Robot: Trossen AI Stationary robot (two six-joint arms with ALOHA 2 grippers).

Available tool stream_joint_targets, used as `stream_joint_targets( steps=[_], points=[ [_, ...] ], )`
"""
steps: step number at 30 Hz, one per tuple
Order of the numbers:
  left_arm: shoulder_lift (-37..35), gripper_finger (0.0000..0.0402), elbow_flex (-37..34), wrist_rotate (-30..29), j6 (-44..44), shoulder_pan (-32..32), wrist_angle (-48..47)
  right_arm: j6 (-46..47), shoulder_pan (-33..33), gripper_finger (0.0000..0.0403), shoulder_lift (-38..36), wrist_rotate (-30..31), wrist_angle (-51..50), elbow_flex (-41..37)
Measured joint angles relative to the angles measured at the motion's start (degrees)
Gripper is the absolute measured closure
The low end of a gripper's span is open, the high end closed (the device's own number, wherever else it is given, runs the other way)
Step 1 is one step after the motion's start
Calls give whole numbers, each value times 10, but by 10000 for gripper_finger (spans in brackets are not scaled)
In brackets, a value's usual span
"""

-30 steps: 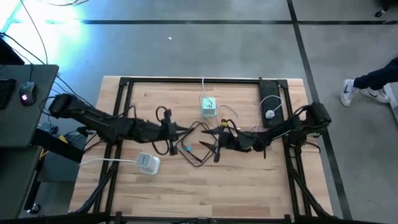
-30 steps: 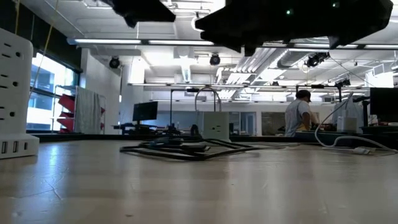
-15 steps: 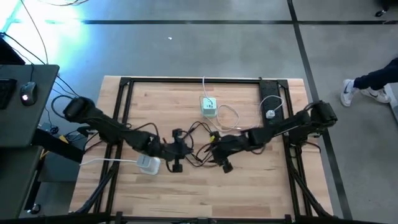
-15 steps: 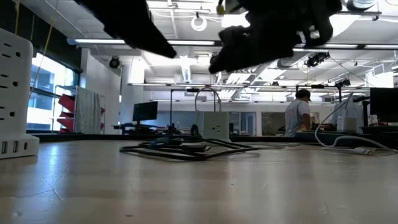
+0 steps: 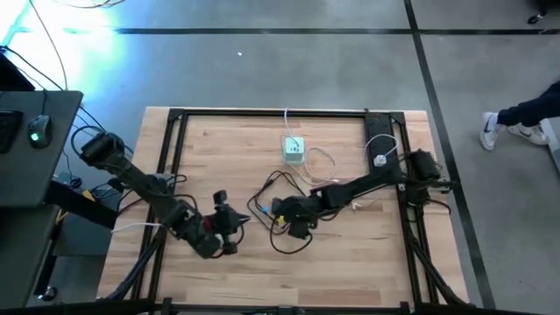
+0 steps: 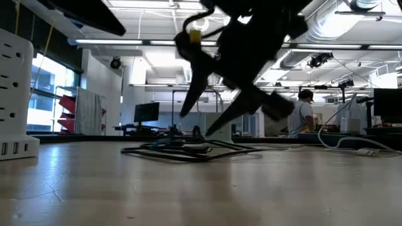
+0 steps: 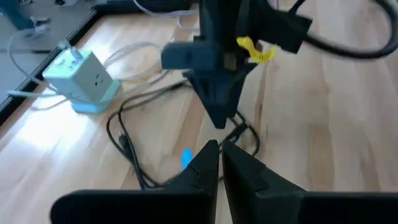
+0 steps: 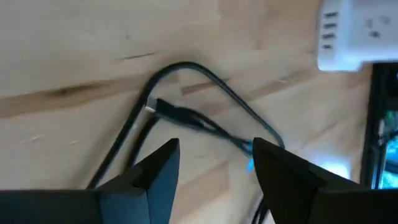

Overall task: Insert USB
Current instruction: Insert the black charger cable into the white outlet extension

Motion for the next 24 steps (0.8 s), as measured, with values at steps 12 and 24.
stream_joint_targets(
  steps=[12,24],
  points=[
    [0,401,0,-10,4,0,13,-80,-12,287,68,3,-1,41],
    [0,401,0,-32,4,16,-7,210,-17,399,54,33,-25,37]
  ],
)
